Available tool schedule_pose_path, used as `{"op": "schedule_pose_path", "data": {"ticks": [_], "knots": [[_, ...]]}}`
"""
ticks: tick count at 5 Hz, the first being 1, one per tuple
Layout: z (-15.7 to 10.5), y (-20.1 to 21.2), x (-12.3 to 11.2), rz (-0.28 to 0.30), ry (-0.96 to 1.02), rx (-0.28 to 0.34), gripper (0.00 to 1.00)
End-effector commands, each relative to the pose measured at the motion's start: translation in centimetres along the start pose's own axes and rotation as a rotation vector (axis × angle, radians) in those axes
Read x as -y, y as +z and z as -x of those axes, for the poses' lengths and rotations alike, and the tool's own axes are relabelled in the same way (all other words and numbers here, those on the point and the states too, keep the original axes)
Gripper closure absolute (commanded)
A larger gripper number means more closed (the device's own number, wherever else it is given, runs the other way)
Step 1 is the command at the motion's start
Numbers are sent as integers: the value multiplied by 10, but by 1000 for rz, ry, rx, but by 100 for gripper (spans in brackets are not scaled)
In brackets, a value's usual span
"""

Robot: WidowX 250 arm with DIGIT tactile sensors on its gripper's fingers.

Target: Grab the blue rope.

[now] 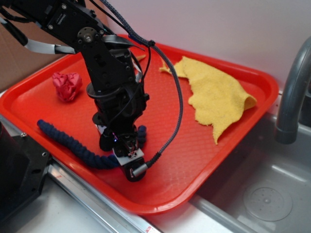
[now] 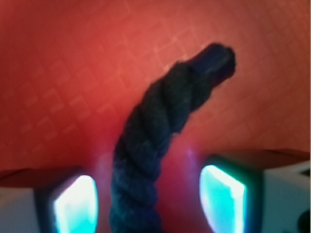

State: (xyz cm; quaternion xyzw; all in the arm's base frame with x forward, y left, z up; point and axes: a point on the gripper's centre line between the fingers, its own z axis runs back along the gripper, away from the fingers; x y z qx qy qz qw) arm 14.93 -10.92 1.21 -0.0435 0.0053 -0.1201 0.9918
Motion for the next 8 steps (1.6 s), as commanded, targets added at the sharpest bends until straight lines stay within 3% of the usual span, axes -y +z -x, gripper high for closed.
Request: {"op": "schedule_pose_path", "data": {"ticks": [1, 2, 3, 4, 5, 7, 8], "knots": [[9, -6, -3, -10, 26, -17, 100], [11, 6, -9, -14, 51, -42, 100], [18, 58, -41, 14, 155, -22, 100], [25, 112, -84, -21, 344, 93, 100], [29, 166, -101, -61, 395, 152, 100], [18, 247, -87, -117, 325, 194, 100], [17, 247, -85, -120, 314, 184, 100]]}}
